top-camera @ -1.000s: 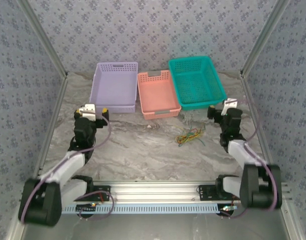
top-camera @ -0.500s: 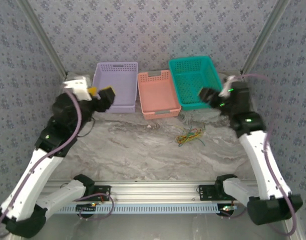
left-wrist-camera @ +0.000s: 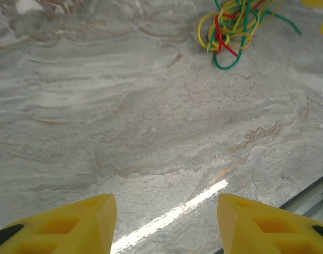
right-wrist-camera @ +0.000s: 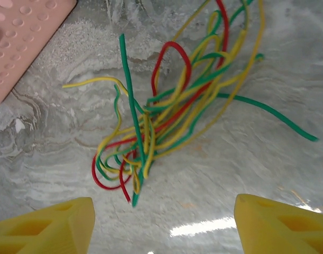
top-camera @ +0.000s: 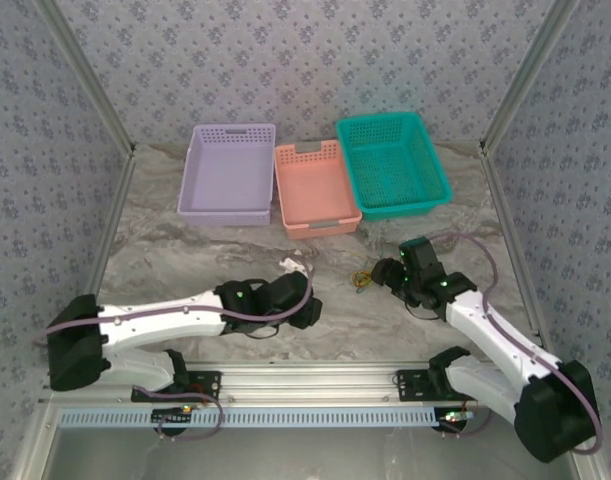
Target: Untangle the cables
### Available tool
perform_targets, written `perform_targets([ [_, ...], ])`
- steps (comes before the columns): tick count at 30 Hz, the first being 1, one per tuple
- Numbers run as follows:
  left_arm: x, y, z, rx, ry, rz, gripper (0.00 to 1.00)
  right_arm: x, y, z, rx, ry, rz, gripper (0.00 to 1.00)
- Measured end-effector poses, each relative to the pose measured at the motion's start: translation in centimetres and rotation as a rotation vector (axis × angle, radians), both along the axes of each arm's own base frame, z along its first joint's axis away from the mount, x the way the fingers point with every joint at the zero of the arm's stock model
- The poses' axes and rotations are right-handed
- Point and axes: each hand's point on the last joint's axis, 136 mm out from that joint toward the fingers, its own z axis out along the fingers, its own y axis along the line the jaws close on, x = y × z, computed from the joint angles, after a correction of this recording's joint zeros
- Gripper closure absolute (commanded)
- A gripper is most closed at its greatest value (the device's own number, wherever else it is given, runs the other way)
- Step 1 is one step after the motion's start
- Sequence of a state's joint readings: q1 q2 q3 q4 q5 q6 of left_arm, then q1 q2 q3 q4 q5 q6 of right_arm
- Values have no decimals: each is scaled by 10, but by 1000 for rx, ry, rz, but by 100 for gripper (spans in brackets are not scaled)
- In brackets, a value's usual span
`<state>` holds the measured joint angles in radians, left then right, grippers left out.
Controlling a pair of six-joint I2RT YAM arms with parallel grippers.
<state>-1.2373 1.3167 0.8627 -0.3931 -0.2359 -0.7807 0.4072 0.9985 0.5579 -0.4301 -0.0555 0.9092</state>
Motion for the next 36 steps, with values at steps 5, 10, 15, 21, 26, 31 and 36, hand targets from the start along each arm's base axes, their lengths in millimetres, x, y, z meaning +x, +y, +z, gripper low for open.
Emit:
perform_targets([
  [5, -2, -18, 1, -5, -8, 0, 49, 24, -7, -24, 21, 51, -68, 42],
  [10, 4, -24, 12, -36, -30, 21, 49, 29, -12, -49, 4, 116, -99, 63],
  [15, 5, -24, 13, -43, -31, 38, 48, 36, -9, -58, 3, 120, -88, 100],
  [21, 12, -32, 16, -135, 6, 74, 30, 40, 8, -34, 27, 22, -15, 100],
  [26, 43, -21, -5, -259, 117, 193, 29, 34, 31, 4, 84, -95, 80, 100],
  [31, 59, -35, -37, -305, 227, 243, 29, 30, 40, 9, 111, -99, 114, 100],
  [36, 63, -63, -69, -331, 317, 249, 31, 27, 46, 4, 140, -83, 135, 100],
])
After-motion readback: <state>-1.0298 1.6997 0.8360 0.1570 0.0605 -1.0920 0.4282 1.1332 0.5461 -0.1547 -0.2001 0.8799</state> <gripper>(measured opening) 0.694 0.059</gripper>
